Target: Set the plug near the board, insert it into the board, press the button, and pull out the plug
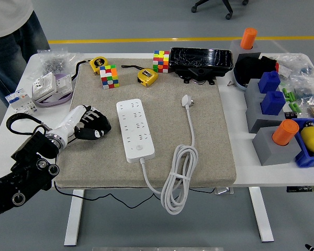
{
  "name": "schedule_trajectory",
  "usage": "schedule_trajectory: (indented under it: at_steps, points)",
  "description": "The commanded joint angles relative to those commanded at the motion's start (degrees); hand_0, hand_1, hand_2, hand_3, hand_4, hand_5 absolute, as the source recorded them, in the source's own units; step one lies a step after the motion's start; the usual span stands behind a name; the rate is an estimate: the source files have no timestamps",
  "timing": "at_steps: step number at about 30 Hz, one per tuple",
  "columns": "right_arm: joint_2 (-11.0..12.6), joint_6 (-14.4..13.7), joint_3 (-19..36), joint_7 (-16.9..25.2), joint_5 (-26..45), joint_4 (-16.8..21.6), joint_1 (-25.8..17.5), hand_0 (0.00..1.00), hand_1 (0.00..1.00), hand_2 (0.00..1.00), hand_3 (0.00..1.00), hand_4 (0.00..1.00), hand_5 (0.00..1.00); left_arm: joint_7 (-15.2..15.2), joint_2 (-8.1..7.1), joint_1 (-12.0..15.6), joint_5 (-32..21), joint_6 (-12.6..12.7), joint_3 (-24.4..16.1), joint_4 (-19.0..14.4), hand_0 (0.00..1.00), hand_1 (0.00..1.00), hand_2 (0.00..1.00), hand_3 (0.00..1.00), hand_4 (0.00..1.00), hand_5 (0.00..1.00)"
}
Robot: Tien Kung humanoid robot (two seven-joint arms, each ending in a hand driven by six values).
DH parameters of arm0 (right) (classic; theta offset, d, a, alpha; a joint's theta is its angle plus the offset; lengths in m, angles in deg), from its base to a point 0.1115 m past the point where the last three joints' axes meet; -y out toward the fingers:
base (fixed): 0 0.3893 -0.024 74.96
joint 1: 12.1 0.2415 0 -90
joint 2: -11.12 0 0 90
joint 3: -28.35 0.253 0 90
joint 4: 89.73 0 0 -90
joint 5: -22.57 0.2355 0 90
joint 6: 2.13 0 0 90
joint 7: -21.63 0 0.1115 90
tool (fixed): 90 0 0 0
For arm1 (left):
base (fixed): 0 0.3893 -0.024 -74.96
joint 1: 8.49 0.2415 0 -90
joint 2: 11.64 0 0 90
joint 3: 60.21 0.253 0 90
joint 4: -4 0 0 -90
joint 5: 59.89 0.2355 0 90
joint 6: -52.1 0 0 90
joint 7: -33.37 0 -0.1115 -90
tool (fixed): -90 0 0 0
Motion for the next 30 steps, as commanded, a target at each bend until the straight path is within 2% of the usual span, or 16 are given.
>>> schedule_trajectory:
  at_steps: [4,5,8,10,11,14,16,17,19,22,23,30]
  points:
    - [0.0,0.0,-0.1,0.0,0.0,0.0,-0.1,0.671,0.675,0.666,0.563,0.917,0.513,0.2,-0.23,0.5,0.4,-0.6,-0.7,-0.8,0.746,0.824,0.831,0.861,0.972,0.137]
    - [0.0,0.0,-0.1,0.0,0.0,0.0,-0.1,0.672,0.675,0.666,0.563,0.918,0.514,0.2,-0.26,0.7,0.5,-0.6,-1.0,-1.1,0.741,0.866,0.914,0.931,0.998,0.325]
    - [0.0,0.0,-0.1,0.0,-0.1,0.0,-0.2,0.672,0.675,0.666,0.563,0.918,0.514,-0.4,-0.33,1.7,0.2,-0.5,-2.8,-2.8,0.741,0.866,0.914,0.931,0.998,0.325]
    - [-0.1,0.0,-0.1,0.0,-0.1,0.0,-0.2,0.672,0.675,0.666,0.563,0.918,0.514,-2.3,-0.39,2.4,-1.5,1.0,-4.2,-3.9,0.741,0.866,0.914,0.931,0.998,0.325]
    - [-0.1,0.0,0.0,0.0,-0.1,0.0,-0.2,0.671,0.675,0.666,0.562,0.918,0.514,-4.2,-0.40,2.9,-3.4,2.6,-5.1,-4.4,0.574,0.730,0.760,0.811,0.927,0.279]
    - [-0.3,0.0,0.2,0.0,-0.2,0.0,-0.3,0.671,0.675,0.666,0.562,0.918,0.514,-10.3,-0.35,4.2,-10.1,7.1,-8.0,-4.8,0.574,0.730,0.760,0.811,0.927,0.279]
    - [-0.4,0.0,0.3,0.0,-0.2,0.0,-0.3,0.671,0.675,0.666,0.562,0.918,0.514,-13.7,-0.29,5.0,-14.3,9.0,-9.8,-4.8,0.574,0.730,0.760,0.811,0.927,0.279]
    - [-0.4,0.0,0.3,0.0,-0.2,0.0,-0.3,0.670,0.676,0.666,0.563,0.918,0.514,-14.9,-0.28,5.2,-15.8,9.5,-10.6,-4.8,0.425,0.576,0.559,0.583,0.841,0.245]
    - [-0.5,0.0,0.4,0.0,-0.3,-0.1,-0.3,0.670,0.676,0.666,0.563,0.918,0.514,-17.0,-0.34,6.0,-19.0,10.2,-12.7,-4.7,0.425,0.576,0.559,0.583,0.841,0.245]
    - [-0.6,0.0,0.5,0.0,-0.3,-0.2,-0.3,0.670,0.676,0.666,0.563,0.918,0.514,-17.3,-0.46,6.7,-19.7,10.3,-14.9,-4.6,0.425,0.576,0.559,0.583,0.841,0.245]
    - [-0.7,0.0,0.5,0.0,-0.3,-0.2,-0.4,0.671,0.674,0.667,0.563,0.918,0.514,-17.2,-0.49,6.9,-19.6,10.2,-15.5,-4.6,0.394,0.502,0.538,0.563,0.792,0.208]
    - [-1.0,0.0,0.7,0.0,-0.5,-0.4,-0.2,0.671,0.674,0.667,0.563,0.918,0.515,-16.9,-0.34,8.0,-19.2,9.8,-19.2,-5.1,0.391,0.489,0.534,0.562,0.779,0.202]
